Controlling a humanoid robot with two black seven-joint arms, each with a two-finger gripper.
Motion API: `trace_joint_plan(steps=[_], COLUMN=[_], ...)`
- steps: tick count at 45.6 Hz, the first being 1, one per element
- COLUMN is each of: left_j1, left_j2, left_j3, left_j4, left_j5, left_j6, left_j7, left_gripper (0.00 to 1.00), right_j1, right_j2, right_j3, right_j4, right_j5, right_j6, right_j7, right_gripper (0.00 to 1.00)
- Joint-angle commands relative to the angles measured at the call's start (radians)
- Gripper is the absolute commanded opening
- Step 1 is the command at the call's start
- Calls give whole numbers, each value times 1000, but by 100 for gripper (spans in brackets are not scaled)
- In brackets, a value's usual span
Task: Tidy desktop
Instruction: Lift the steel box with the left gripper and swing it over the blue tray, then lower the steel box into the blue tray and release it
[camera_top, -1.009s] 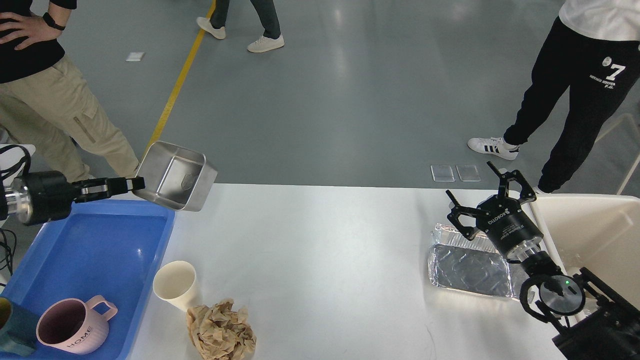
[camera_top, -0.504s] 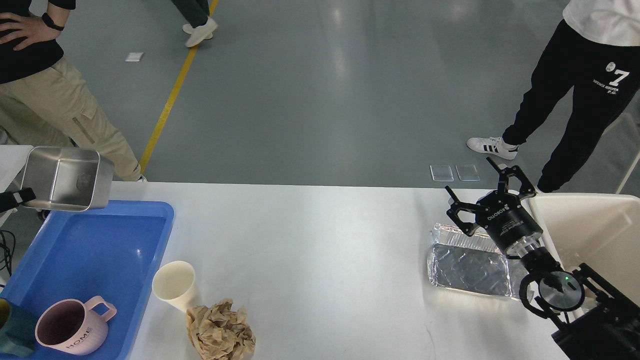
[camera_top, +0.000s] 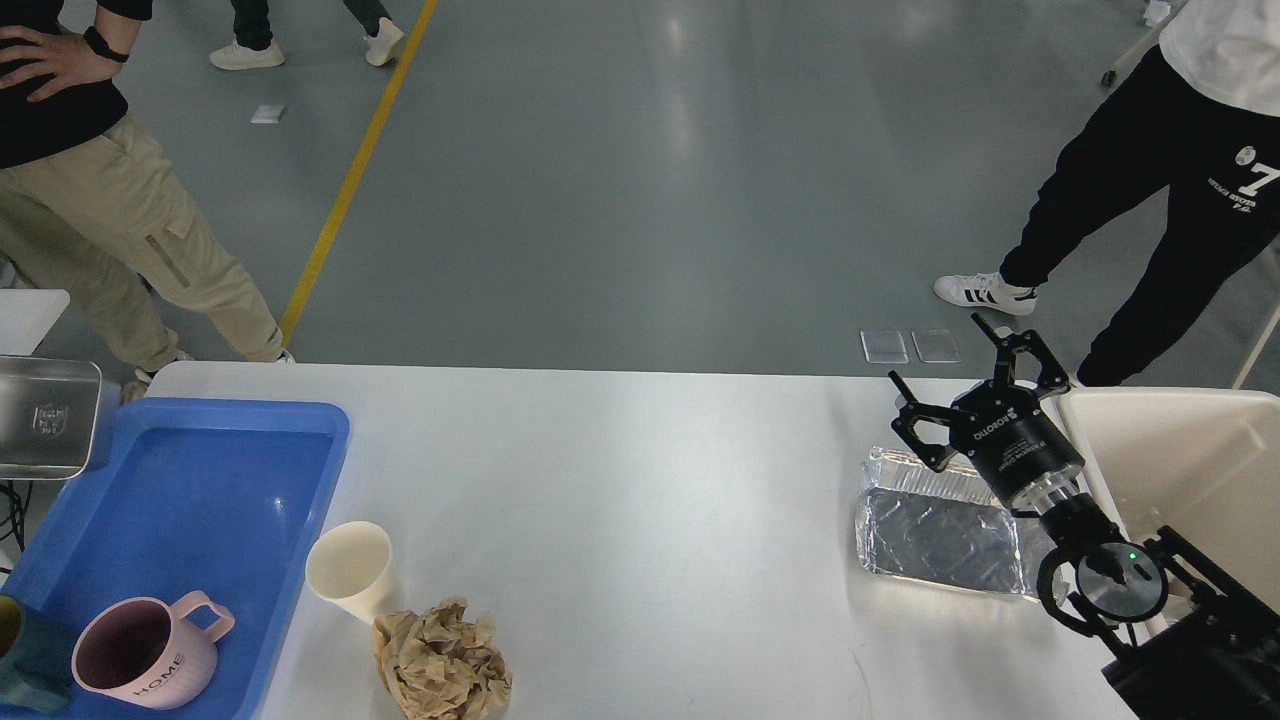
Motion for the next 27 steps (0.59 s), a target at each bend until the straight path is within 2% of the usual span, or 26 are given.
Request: trace_joint_plan(steps=[1,13,21,27], left_j1=[0,-14,-73,-84], left_j2=[-91,-283,-385,-448], left_j3=[7,97,207,235], left_j4=[145,358,433,470], left_j5=[3,20,23,25], left_j6=[0,0,2,3], left_j7=[10,11,8,9], left_gripper=[4,4,4,4], right_j1=[-2,-2,-5,-3], right_j2=[0,1,1,1], right_j3=[0,0,-1,-1], right_j4=[-1,0,-1,-1], right_j5=[-1,-1,-1,-1], right_j6=[0,0,0,0], right_j7=[0,0,0,0], right_gripper=[100,100,100,100])
